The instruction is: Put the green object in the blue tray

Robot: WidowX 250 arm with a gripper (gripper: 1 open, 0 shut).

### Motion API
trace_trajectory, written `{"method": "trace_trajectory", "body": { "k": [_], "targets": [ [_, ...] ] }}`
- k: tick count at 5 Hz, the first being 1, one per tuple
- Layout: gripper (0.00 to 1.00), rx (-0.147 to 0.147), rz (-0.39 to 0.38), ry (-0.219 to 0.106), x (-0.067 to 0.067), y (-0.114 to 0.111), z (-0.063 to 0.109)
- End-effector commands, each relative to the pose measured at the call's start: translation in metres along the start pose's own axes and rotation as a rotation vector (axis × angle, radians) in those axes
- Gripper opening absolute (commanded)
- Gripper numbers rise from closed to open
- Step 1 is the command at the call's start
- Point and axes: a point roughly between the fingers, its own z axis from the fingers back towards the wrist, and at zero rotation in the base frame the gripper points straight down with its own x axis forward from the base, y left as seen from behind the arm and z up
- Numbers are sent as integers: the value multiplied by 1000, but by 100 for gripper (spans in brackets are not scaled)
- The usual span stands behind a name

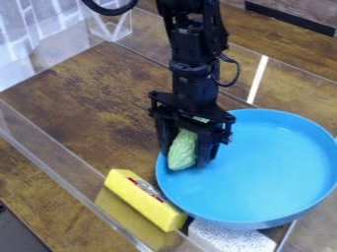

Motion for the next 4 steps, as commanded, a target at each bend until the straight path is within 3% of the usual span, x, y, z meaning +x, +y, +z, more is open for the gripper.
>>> {"method": "trace_trajectory", "body": {
  "k": [1,2,4],
  "targets": [
    [0,-6,-68,23,-7,-16,-8],
    [100,-8,-75,23,-5,-17,-7],
    [100,5,-91,6,4,-12,1]
  ]
}}
